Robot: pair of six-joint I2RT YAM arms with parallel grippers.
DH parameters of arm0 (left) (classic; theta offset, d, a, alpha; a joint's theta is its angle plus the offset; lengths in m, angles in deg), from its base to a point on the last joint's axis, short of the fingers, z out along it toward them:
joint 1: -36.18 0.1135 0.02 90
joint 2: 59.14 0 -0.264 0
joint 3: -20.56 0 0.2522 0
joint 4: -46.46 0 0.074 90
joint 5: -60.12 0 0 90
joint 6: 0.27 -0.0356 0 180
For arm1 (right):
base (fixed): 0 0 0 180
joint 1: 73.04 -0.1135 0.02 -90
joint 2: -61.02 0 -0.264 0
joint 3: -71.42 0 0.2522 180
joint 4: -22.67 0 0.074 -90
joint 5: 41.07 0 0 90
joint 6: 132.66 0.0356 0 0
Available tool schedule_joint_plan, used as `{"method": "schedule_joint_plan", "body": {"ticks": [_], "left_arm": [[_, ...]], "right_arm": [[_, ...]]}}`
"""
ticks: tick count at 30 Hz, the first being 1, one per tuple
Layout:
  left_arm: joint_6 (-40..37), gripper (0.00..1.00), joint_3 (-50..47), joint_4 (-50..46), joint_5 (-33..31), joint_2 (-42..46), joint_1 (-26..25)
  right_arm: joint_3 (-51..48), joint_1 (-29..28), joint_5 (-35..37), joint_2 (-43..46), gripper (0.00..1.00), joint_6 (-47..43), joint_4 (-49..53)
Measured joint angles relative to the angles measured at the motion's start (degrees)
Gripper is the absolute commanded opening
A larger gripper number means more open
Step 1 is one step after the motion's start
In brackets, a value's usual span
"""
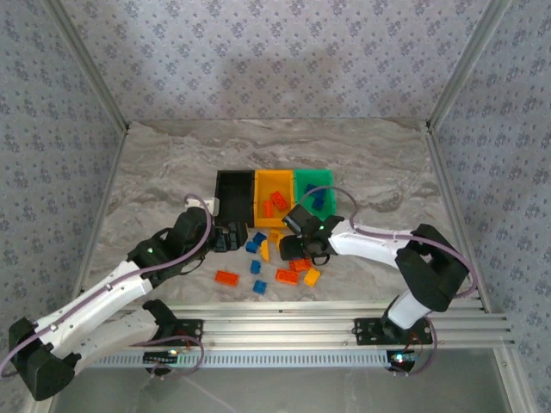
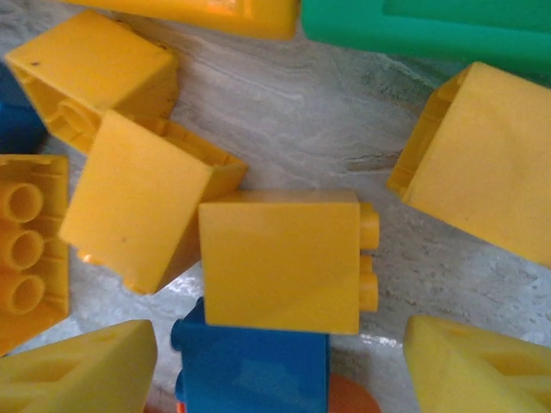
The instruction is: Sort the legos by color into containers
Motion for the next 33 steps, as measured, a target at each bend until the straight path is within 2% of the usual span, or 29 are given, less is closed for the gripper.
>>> {"method": "schedule_joint_plan", "body": {"ticks": [11,14,19,25,29,33], "left_arm": [[0.20,1.00,-0.09,-1.53,-2.12,0.00,0.00],[0.20,0.99,-0.09,-1.64,-2.32,0.00,0.00],[0.20,1.00,-0.09,-1.68,-2.36,0.00,0.00],[0.20,0.99,-0.09,-2.16,-3.32,0.00,0.00],[0.61,1.00,-0.11,-2.54,-4.61,0.00,0.00],[0.83,0.99,-0.22,-2.51,-5.20,0.00,0.02]], "right_arm": [[1.53,-0.11,0.94,-3.28,0.49,-0.63,0.79],[1.64,-0.11,0.94,-3.08,0.45,-0.68,0.81],[1.62,-0.09,0.92,0.26,0.43,-0.68,2.32],[1.66,0.72,0.52,10.69,0.43,-1.14,5.79],[5.20,5.09,0.59,13.68,0.43,-3.56,8.31],[12.04,11.76,0.55,11.45,0.43,-5.66,8.31]]}}
